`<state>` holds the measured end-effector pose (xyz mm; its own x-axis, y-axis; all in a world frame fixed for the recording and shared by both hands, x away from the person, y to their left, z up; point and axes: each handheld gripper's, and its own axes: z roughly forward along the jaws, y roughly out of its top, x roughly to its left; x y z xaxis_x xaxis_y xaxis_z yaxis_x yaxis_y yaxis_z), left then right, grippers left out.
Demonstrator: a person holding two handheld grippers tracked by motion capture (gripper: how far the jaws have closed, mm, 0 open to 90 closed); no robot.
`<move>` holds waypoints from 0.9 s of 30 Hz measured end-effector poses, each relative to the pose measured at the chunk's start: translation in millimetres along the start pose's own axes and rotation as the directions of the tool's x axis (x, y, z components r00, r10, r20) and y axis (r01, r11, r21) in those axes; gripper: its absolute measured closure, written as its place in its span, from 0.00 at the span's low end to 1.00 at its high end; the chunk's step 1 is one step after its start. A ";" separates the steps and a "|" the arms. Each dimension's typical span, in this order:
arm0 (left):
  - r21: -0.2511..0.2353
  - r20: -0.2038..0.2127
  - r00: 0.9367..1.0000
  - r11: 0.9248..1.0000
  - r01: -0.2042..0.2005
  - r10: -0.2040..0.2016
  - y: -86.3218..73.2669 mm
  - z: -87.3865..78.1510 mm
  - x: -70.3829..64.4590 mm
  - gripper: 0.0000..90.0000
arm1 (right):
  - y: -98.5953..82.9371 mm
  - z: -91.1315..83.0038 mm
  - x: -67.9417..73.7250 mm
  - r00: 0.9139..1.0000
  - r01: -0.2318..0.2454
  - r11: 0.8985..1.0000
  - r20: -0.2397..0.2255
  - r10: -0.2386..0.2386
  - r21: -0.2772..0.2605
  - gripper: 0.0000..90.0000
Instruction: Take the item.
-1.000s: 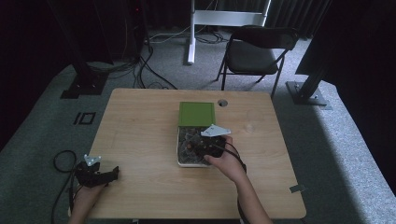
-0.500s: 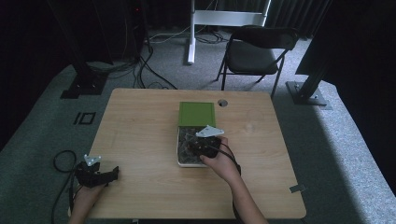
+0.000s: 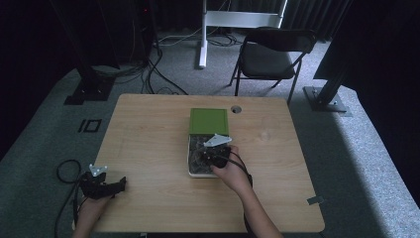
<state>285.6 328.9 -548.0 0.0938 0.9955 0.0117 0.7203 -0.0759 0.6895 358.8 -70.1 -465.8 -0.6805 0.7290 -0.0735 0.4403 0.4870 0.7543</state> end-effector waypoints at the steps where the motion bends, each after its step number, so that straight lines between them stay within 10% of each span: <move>1: 0.000 0.000 1.000 1.000 0.000 0.000 0.0 0.0 0.0 0.00 | 0.0 0.0 0.0 1.000 0.000 1.000 0.000 0.000 0.000 0.78; 27: -0.001 0.000 1.000 1.000 0.000 0.000 0.0 0.0 0.0 0.00 | 11.2 -33.9 -13.9 0.997 -0.066 0.987 -0.050 0.060 -0.149 0.84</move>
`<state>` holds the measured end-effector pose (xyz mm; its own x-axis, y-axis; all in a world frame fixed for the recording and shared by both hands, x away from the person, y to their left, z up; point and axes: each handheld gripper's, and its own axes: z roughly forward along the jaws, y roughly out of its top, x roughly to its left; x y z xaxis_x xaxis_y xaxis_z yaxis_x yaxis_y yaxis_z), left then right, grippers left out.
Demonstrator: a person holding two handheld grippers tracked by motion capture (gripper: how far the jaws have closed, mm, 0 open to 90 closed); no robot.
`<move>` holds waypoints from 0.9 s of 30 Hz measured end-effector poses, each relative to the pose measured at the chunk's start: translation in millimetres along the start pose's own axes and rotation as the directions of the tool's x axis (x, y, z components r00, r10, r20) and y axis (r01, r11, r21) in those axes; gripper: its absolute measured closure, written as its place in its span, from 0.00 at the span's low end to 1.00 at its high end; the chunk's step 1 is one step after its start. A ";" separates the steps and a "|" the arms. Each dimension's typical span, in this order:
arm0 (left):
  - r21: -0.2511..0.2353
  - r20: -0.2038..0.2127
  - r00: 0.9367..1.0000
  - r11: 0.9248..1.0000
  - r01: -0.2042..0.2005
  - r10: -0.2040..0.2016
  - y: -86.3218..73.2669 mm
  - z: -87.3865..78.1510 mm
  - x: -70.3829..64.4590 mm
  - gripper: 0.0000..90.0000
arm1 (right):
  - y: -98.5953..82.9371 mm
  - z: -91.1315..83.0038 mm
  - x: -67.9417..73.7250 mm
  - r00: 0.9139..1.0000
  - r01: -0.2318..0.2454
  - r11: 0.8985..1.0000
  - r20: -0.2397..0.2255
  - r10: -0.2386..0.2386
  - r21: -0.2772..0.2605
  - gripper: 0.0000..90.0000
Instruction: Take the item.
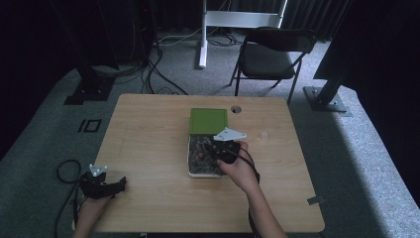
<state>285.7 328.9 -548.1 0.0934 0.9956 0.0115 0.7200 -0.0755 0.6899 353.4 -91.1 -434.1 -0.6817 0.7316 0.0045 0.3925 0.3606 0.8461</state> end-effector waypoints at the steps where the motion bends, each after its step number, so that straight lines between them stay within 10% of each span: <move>1: 0.000 0.000 1.000 1.000 0.000 0.000 0.0 0.0 0.0 0.00 | 0.2 -0.7 -0.4 1.000 -0.004 1.000 -0.005 0.004 -0.007 0.85; 18: 0.000 0.000 1.000 1.000 0.000 0.000 0.0 0.0 0.0 0.00 | 5.2 -17.7 -7.3 0.999 -0.048 0.984 0.004 0.050 -0.172 0.86; 27: 0.001 0.000 1.000 1.000 0.000 0.000 0.0 -0.1 0.0 0.00 | 4.5 -19.6 -10.6 0.999 -0.042 0.986 0.005 0.043 -0.158 0.86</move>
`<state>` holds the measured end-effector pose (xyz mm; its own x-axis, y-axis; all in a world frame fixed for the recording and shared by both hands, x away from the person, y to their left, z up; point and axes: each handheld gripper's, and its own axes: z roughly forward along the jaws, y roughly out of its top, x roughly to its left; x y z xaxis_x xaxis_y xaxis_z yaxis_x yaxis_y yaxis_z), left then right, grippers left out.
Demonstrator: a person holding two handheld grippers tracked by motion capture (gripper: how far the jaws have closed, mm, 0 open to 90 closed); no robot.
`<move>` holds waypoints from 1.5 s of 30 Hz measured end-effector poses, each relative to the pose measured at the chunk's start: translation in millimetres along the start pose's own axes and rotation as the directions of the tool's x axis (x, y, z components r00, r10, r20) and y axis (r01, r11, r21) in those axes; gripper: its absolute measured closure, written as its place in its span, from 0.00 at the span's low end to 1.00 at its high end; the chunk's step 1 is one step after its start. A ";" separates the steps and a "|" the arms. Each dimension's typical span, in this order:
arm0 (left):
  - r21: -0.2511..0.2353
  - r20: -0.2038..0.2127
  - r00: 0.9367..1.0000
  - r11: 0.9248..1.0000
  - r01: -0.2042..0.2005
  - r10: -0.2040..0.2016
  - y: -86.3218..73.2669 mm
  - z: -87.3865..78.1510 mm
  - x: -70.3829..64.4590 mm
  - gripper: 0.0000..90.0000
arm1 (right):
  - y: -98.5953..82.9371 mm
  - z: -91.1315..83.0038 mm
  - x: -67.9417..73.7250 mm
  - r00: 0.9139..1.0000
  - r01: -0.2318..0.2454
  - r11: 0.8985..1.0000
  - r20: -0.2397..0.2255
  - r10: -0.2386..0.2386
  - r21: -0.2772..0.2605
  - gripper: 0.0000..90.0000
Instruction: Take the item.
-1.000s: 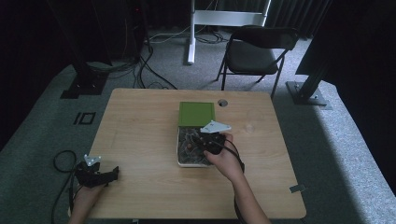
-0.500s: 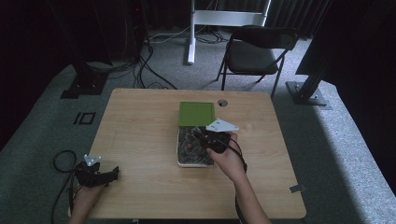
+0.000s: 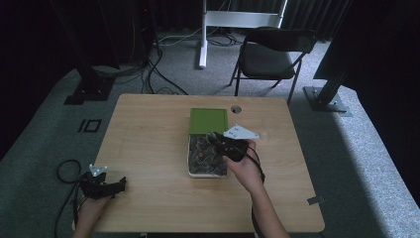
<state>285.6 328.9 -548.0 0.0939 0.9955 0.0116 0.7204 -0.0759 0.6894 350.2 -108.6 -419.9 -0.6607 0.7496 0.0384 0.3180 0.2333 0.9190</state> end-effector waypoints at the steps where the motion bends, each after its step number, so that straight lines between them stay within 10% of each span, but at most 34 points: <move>1: 0.000 0.000 1.000 1.000 0.000 0.000 0.0 0.0 0.0 0.00 | -0.1 0.0 -0.5 1.000 -0.001 1.000 0.001 0.001 -0.004 0.86; 25: -0.001 0.000 1.000 1.000 0.000 0.000 0.0 0.1 0.0 0.00 | -0.5 -21.9 -42.3 0.994 -0.044 0.999 0.095 0.045 -0.008 0.86; 45: -0.001 0.000 1.000 1.000 0.001 -0.001 0.0 0.1 -0.1 0.00 | -0.7 -46.4 -96.1 0.971 -0.116 0.993 0.208 0.121 -0.039 0.86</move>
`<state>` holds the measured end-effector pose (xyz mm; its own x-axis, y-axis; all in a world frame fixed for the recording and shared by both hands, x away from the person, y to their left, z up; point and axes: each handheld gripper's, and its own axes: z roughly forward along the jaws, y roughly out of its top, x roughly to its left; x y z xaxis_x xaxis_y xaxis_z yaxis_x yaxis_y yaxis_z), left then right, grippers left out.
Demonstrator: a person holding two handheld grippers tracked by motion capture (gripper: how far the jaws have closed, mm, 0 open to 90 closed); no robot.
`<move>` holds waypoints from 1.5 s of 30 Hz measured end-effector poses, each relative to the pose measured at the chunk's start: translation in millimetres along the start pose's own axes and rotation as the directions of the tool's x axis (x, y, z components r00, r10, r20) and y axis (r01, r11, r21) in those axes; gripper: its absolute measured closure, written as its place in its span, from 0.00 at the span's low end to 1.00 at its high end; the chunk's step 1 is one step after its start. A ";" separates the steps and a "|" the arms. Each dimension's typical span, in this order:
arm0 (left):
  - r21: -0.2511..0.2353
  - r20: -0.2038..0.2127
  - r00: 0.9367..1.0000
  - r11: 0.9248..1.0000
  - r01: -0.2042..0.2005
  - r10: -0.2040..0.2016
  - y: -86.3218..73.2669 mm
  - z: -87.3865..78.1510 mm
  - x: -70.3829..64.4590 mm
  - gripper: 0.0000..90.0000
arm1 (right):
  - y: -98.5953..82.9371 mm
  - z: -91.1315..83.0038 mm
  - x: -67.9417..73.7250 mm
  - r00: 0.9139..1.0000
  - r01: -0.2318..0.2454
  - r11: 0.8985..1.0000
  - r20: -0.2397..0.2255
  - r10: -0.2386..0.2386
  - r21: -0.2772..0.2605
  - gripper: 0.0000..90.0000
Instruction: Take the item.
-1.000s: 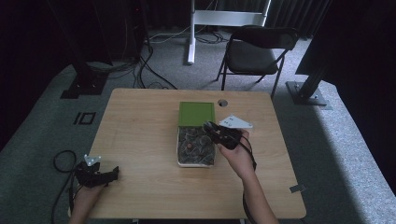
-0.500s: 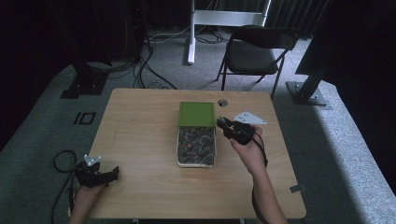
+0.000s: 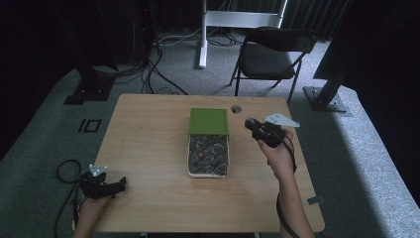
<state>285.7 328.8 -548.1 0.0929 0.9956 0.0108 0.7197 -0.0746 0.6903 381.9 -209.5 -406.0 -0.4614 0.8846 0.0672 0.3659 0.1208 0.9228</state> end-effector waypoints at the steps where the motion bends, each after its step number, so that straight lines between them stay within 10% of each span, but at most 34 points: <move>1: 0.001 0.000 1.000 1.000 -0.001 0.001 0.0 -0.1 0.0 0.00 | 0.3 -0.3 -1.7 1.000 -0.003 1.000 0.002 0.003 -0.001 0.86; 45: 0.001 0.000 1.000 1.000 -0.001 0.001 0.0 -0.1 0.0 0.00 | 3.8 16.3 -85.5 0.975 -0.128 0.991 0.191 0.118 0.041 0.86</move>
<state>285.6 328.9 -548.0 0.0935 0.9955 0.0117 0.7206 -0.0758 0.6892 435.9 -277.3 -414.5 -0.2523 0.9623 0.1020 0.4548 0.0248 0.8903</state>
